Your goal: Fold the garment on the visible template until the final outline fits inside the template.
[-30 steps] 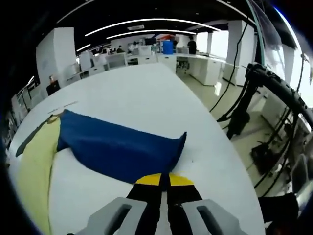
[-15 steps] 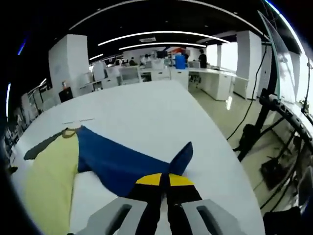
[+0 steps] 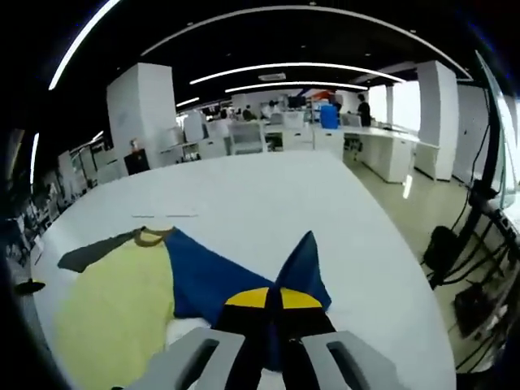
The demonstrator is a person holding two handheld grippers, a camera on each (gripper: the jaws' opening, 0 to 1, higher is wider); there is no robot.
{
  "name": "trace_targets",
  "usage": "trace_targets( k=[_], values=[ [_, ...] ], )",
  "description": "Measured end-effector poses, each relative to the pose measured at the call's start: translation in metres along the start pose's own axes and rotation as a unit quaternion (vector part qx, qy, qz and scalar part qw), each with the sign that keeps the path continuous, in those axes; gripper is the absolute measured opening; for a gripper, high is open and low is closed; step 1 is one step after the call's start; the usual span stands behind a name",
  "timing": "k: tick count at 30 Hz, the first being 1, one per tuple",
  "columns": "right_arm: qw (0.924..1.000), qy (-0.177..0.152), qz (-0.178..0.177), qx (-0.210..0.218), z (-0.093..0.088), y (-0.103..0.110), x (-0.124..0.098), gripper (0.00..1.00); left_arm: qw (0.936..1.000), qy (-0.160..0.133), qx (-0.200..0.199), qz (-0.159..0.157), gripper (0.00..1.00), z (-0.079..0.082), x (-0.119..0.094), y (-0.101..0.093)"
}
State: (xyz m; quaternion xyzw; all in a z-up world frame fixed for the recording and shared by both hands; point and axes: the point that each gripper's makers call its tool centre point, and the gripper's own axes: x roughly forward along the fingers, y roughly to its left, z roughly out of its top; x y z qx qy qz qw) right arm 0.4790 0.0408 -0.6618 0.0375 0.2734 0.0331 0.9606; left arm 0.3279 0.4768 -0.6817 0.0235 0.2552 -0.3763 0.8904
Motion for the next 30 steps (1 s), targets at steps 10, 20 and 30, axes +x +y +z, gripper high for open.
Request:
trace_targets(
  k=[10,20,30],
  values=[
    [0.9992,-0.003,0.038,-0.012,0.014,0.040,0.019,0.00,1.0000,-0.003,0.001,-0.002,0.99,0.000,-0.003,0.000],
    [0.9969,-0.008,0.076,-0.017,0.028,0.086,0.034,0.00,0.9999,-0.011,-0.002,-0.007,0.99,0.000,-0.005,0.000],
    [0.9935,-0.011,0.111,-0.024,0.039,0.134,0.047,0.00,0.9999,-0.012,0.002,-0.010,0.99,0.000,-0.005,0.001]
  ],
)
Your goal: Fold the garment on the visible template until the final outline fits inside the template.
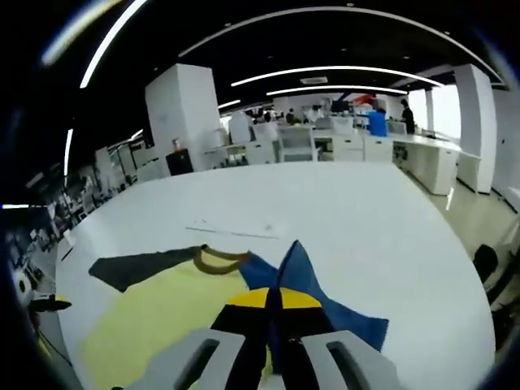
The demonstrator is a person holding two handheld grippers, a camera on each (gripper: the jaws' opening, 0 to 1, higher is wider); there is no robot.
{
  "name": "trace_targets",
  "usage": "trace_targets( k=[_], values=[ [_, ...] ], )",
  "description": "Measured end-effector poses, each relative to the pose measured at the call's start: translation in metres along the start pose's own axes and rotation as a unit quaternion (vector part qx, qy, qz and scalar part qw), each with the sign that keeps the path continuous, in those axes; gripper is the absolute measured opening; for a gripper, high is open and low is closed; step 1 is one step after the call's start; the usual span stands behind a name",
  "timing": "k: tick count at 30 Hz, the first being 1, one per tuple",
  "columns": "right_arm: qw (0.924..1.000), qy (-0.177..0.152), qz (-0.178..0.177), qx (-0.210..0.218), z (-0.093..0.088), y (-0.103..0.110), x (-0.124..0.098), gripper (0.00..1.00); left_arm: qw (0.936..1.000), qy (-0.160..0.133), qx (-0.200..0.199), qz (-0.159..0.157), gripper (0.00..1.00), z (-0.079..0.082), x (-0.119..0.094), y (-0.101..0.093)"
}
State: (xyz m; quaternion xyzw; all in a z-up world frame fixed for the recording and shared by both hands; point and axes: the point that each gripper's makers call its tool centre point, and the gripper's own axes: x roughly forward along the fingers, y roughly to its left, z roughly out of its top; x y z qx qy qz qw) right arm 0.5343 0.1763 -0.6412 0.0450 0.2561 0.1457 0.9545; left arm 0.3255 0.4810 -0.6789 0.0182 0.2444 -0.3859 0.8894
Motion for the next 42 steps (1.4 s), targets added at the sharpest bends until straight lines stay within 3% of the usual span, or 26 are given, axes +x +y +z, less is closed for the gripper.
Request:
trace_targets(
  k=[20,42],
  values=[
    [0.9977,-0.011,0.065,0.014,0.018,0.079,0.038,0.00,1.0000,-0.004,0.003,-0.003,0.99,0.000,0.001,0.003],
    [0.9895,0.013,0.143,-0.012,0.017,0.168,0.073,0.00,1.0000,-0.006,0.003,0.004,0.99,-0.002,-0.004,0.008]
  ],
)
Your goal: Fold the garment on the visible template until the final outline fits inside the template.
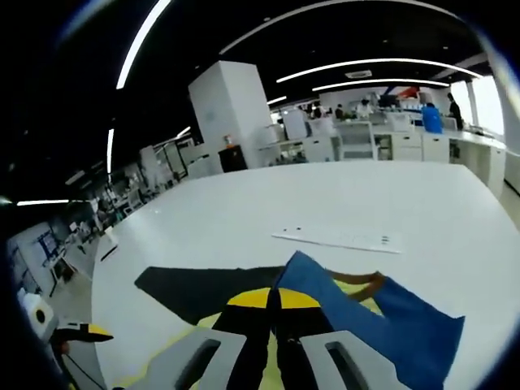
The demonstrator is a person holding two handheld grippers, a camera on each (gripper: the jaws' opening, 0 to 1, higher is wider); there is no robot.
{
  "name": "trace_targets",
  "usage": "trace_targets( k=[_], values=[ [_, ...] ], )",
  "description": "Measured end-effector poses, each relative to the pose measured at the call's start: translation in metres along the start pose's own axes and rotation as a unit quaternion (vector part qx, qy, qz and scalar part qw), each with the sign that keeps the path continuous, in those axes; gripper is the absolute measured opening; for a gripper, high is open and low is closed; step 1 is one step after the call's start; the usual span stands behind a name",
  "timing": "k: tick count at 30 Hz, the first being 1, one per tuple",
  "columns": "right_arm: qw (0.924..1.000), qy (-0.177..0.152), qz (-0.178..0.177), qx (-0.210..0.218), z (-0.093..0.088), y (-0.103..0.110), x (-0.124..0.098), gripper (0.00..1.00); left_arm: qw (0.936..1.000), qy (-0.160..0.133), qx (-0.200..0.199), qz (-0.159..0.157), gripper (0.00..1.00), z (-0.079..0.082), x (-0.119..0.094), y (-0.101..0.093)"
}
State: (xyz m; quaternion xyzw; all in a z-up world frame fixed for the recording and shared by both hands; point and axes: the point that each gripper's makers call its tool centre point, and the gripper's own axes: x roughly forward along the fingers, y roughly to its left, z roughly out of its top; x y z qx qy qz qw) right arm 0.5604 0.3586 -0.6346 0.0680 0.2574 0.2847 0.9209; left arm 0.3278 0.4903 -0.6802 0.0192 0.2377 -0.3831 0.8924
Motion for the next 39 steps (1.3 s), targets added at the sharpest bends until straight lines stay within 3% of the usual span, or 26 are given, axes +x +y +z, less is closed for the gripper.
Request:
trace_targets(
  k=[12,21,25,30,34,39],
  values=[
    [0.9993,0.020,0.030,-0.011,-0.012,0.035,0.024,0.00,1.0000,0.003,-0.002,0.008,0.99,-0.005,-0.004,0.003],
    [0.9973,0.053,0.051,-0.006,-0.042,0.055,0.042,0.00,0.9998,0.002,-0.005,0.019,0.99,-0.008,-0.007,0.009],
    [0.9960,0.056,0.068,-0.013,-0.047,0.066,0.043,0.00,0.9998,-0.001,-0.007,0.020,0.99,-0.008,-0.007,0.009],
    [0.9949,0.060,0.081,-0.002,-0.049,0.075,0.045,0.00,0.9997,-0.005,-0.007,0.022,0.99,-0.008,-0.008,0.010],
    [0.9951,0.064,0.073,-0.017,-0.049,0.076,0.049,0.00,0.9998,0.001,-0.003,0.021,0.99,-0.009,-0.007,0.010],
    [0.9942,0.082,0.066,0.022,-0.062,0.071,0.056,0.00,0.9998,0.001,-0.003,0.019,0.99,-0.009,-0.007,0.009]
  ],
)
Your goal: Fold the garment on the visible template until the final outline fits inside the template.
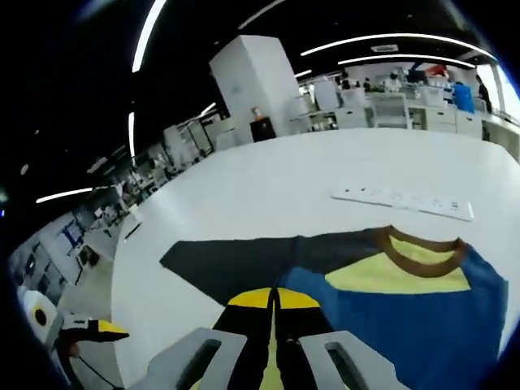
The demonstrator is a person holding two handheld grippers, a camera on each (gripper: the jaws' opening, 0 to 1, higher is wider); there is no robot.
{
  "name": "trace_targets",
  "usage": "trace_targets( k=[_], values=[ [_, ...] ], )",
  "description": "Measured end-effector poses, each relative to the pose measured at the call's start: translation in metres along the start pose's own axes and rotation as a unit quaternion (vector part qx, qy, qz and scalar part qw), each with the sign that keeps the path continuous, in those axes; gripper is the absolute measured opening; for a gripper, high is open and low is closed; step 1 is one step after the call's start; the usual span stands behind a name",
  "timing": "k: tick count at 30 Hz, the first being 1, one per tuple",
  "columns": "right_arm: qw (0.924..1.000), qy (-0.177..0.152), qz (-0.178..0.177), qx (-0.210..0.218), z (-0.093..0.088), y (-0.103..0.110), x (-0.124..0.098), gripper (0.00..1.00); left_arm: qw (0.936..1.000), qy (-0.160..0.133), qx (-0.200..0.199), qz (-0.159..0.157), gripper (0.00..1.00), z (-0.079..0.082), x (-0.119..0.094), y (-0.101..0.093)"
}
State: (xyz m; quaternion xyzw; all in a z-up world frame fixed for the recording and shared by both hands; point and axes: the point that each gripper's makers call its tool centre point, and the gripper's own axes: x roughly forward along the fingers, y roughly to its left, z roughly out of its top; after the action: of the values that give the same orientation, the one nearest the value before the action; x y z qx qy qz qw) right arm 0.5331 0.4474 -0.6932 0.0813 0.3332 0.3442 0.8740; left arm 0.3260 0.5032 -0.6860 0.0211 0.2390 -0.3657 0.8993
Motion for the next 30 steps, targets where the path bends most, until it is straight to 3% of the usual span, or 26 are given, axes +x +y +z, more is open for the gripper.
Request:
trace_targets(
  k=[3,7,20,30],
  values=[
    [0.9997,0.023,-0.001,0.000,-0.013,-0.002,0.004,0.00,1.0000,0.001,0.000,0.001,0.99,0.000,-0.001,0.001],
    [0.9998,0.021,0.001,-0.001,-0.017,-0.002,-0.003,0.07,0.9999,-0.004,-0.006,0.010,0.99,0.002,-0.006,0.007],
    [0.9948,0.013,0.040,-0.093,-0.013,0.011,-0.031,0.73,0.9984,-0.017,-0.023,0.048,0.99,0.017,-0.016,0.044],
    [0.9889,0.002,0.073,-0.130,-0.021,0.022,-0.061,0.91,0.9931,-0.042,-0.050,0.098,0.99,0.028,-0.026,0.091]
  ],
)
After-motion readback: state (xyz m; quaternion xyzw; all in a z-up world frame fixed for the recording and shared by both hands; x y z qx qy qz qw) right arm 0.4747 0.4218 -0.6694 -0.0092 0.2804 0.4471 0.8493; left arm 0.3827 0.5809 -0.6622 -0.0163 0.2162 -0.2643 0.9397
